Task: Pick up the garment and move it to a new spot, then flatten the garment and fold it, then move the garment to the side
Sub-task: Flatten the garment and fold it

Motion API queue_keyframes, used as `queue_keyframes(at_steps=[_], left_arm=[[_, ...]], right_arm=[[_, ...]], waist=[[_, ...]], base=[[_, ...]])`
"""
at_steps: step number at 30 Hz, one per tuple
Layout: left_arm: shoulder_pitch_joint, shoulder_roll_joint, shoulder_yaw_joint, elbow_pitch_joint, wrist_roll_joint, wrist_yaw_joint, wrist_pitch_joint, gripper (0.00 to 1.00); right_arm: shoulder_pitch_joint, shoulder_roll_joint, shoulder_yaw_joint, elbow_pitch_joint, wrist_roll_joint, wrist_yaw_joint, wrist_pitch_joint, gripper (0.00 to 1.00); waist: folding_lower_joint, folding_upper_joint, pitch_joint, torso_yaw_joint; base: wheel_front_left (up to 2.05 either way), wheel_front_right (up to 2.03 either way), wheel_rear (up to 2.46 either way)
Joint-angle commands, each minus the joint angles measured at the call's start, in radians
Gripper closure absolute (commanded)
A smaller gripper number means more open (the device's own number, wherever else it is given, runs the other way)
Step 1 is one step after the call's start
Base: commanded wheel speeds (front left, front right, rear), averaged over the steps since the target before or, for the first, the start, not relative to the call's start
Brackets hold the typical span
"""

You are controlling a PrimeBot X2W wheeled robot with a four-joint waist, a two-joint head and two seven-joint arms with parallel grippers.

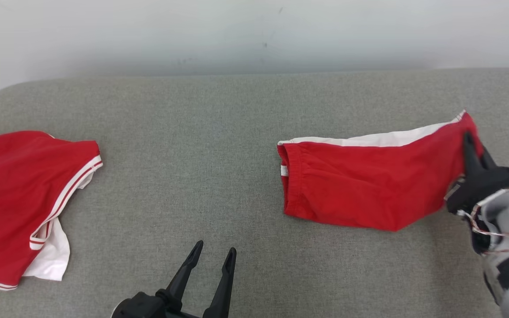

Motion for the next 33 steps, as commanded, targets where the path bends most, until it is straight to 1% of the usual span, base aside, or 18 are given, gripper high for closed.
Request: queue_keyframes(at_steps=[1,14,15,16,22,27,33], left_arm=[[0.012,0.000,-0.001,0.007,-0.006,0.003,0.002,0.00],[0.021,-0.003,-0.010,0.024,-0.024,0.004,0.001,0.00],[0.022,-0.003,-0.010,0.025,-0.025,0.004,0.000,0.00],[0.022,-0.003,-0.010,0.025,-0.025,0.004,0.000,0.00],[0.027,-0.006,-0.012,0.025,-0.029,0.005,-0.004,0.00],[0.021,-0.008,-0.010,0.029,-0.029,0.003,-0.006,0.00],[0.013,-0.013,-0.012,0.036,-0.031,0.000,-0.008,0.00]], right_arm=[[-0.010,0.013,0.025,-0.012,-0.006,-0.001,-0.001,1.00],[-0.081,0.089,0.303,-0.101,0.016,-0.001,0.017,1.00],[-0.079,0.094,0.324,-0.106,0.020,-0.001,0.025,1.00],[-0.079,0.094,0.324,-0.106,0.020,-0.001,0.025,1.00],[-0.050,0.110,0.474,-0.147,0.024,-0.001,0.061,1.00],[-0.017,0.125,0.580,-0.164,0.050,-0.001,0.094,1.00],[0.013,0.142,0.656,-0.159,0.082,-0.001,0.086,1.00]], waist=[[0.0001,0.0000,-0.012,0.000],[0.0001,0.0000,-0.040,0.045],[0.0001,0.0000,-0.040,0.048],[0.0001,0.0000,-0.040,0.048],[0.0001,0.0000,-0.035,0.058],[0.0001,0.0000,-0.029,0.054],[0.0001,0.0000,-0.034,0.051]], base=[[0.00,0.00,0.00],[0.00,0.00,0.00],[0.00,0.00,0.00],[0.00,0.00,0.00],[0.00,0.00,0.00],[0.00,0.00,0.00],[0.00,0.00,0.00]])
